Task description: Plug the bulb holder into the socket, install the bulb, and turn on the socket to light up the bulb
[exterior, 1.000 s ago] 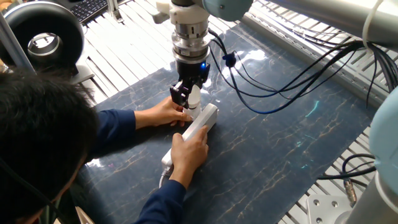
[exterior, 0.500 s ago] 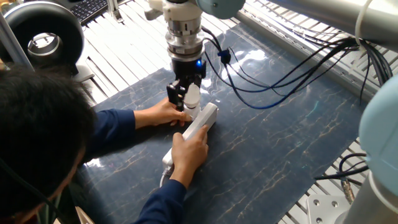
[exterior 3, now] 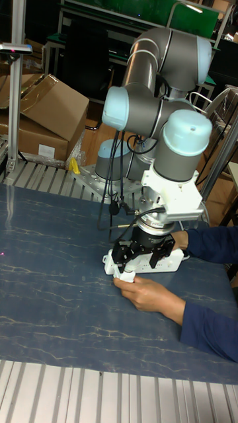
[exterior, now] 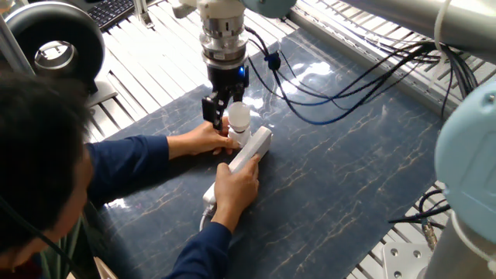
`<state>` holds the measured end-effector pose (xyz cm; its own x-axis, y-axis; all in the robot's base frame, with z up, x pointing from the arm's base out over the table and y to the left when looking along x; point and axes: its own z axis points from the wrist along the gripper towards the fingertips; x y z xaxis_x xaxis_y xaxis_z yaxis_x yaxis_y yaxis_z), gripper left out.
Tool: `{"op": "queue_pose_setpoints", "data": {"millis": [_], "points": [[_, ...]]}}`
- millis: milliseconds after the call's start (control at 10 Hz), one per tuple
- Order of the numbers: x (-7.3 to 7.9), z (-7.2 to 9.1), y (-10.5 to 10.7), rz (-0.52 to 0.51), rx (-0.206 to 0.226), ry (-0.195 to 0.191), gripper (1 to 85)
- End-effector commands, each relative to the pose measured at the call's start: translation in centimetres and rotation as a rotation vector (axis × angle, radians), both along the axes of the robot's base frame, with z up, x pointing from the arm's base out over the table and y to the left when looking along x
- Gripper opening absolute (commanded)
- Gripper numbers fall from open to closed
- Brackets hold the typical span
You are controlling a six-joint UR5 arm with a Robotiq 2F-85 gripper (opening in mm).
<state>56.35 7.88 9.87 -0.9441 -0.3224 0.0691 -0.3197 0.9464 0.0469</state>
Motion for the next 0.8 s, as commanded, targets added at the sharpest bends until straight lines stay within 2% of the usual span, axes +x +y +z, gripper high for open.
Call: {"op": "queue_pose_setpoints", "data": {"millis": [0, 100, 200, 400, 500, 600, 700], "points": [[2.6, 3.7, -2.5, -0.051, -0.103, 0.028, 29.3], [3.4, 5.1, -3.9, -0.09, -0.173, 0.044, 1.0], [4.0, 6.4, -2.6, -0.129, -0.134, 0.045, 1.0], [7.2, 7.4, -2.8, -0.119, -0.101, -0.091, 1.0], [7.9, 7.8, -2.7, -0.131, -0.091, -0.135, 1.0], [8.2, 8.1, -2.5, -0.146, -0.088, -0.158, 1.0], [7.9, 8.1, -2.9, -0.145, -0.105, -0.15, 1.0]]}}
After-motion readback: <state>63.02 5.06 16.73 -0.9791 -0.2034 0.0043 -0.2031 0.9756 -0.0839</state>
